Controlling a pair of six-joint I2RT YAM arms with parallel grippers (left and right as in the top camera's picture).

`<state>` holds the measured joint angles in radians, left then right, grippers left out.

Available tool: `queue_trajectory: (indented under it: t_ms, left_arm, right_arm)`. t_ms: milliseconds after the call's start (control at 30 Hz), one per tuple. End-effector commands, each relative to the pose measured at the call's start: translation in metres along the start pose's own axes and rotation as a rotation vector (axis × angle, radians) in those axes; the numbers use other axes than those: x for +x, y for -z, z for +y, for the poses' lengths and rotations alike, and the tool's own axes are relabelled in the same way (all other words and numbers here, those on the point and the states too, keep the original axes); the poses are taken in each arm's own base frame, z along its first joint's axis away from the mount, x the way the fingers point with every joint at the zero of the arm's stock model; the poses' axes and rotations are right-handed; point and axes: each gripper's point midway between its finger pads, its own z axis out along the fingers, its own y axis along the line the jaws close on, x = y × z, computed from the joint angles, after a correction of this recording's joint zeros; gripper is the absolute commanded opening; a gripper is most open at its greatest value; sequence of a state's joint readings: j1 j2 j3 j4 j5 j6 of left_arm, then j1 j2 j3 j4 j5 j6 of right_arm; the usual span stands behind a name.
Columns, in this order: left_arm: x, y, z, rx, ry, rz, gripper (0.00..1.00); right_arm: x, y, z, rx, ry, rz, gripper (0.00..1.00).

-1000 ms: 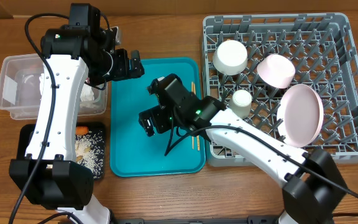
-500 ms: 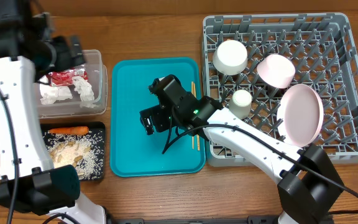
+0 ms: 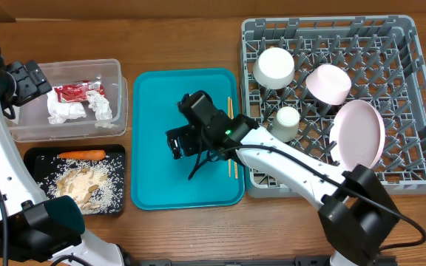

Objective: Sort waste into correct bins and load items into the dishwasher

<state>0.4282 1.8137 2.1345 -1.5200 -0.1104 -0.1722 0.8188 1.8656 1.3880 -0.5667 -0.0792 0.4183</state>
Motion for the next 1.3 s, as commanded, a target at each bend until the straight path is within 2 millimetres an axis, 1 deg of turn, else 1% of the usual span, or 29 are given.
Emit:
queue_trajectory:
  t_ms: [0, 67, 233, 267, 300, 333, 433, 567, 633, 700, 733, 767, 800, 833, 867, 967, 1033, 1133, 1200, 1267]
  left_arm:
    - [-0.005, 0.012, 0.006, -0.018, -0.008, -0.039, 1.0]
    - [-0.005, 0.012, 0.006, -0.018, -0.008, -0.039, 1.0]
    - [-0.005, 0.012, 0.006, -0.018, -0.008, -0.039, 1.0]
    - [-0.005, 0.012, 0.006, -0.018, -0.008, -0.039, 1.0]
    - [-0.005, 0.012, 0.006, -0.018, -0.008, -0.039, 1.0]
    - [-0.005, 0.012, 0.006, -0.018, -0.008, -0.039, 1.0]
    - [-0.005, 0.012, 0.006, -0.018, -0.008, -0.039, 1.0]
    - [-0.005, 0.012, 0.006, -0.018, -0.008, -0.039, 1.0]
    - [-0.005, 0.012, 0.006, -0.018, -0.008, -0.039, 1.0]
    - [-0.005, 0.012, 0.006, -0.018, -0.008, -0.039, 1.0]
    - [-0.005, 0.012, 0.006, -0.018, -0.008, -0.039, 1.0]
    - [-0.005, 0.012, 0.006, -0.018, -0.008, -0.039, 1.0]
    - [-0.005, 0.012, 0.006, -0.018, -0.008, -0.039, 1.0]
    - [-0.005, 0.012, 0.006, -0.018, -0.008, -0.039, 1.0]
    - [-0.005, 0.012, 0.006, -0.018, -0.008, -0.039, 1.0]
    - [-0.005, 0.012, 0.006, -0.018, -0.008, -0.039, 1.0]
    - [-0.005, 0.012, 0.006, -0.018, -0.008, -0.039, 1.0]
    - [-0.005, 0.012, 0.006, -0.018, -0.008, -0.039, 1.0]
    - [-0.005, 0.012, 0.006, -0.018, -0.008, -0.039, 1.0]
    - [-0.005, 0.012, 0.006, -0.018, -0.008, -0.039, 1.0]
  right_arm:
    - [-0.009, 0.0, -0.019, 0.118, -0.091, -0.06, 1.0]
    - [-0.01, 0.001, -0.028, 0.163, -0.131, -0.077, 1.0]
    - [-0.012, 0.003, -0.039, 0.225, -0.135, -0.1, 0.91]
    - [-0.012, 0.004, -0.039, 0.228, -0.135, -0.1, 0.91]
    - [-0.012, 0.004, -0.04, 0.23, -0.135, -0.099, 0.94]
    - [-0.012, 0.004, -0.041, 0.235, -0.135, -0.102, 1.0]
    - [-0.016, 0.005, -0.042, 0.244, -0.134, -0.119, 1.0]
    - [-0.03, 0.005, -0.035, 0.211, -0.137, -0.174, 1.0]
    - [-0.03, 0.005, -0.036, 0.216, -0.137, -0.175, 1.0]
    - [-0.029, 0.006, -0.041, 0.242, -0.137, -0.179, 1.0]
    - [-0.026, 0.006, -0.044, 0.258, -0.137, -0.167, 1.0]
    - [-0.028, 0.007, -0.045, 0.263, -0.138, -0.176, 1.0]
    - [-0.03, 0.007, -0.044, 0.249, -0.148, -0.184, 1.0]
    - [-0.032, 0.006, -0.04, 0.223, -0.195, -0.191, 1.0]
    - [-0.033, 0.005, -0.036, 0.197, -0.277, -0.199, 1.0]
    - [-0.026, 0.005, -0.038, 0.195, -0.429, -0.19, 1.0]
    - [-0.014, 0.005, -0.045, 0.224, -0.529, -0.159, 1.0]
    - [0.008, 0.008, -0.06, 0.31, -0.678, -0.115, 1.0]
    - [0.011, 0.008, -0.062, 0.323, -0.68, -0.104, 1.0]
    - [0.011, 0.009, -0.063, 0.329, -0.679, -0.11, 1.0]
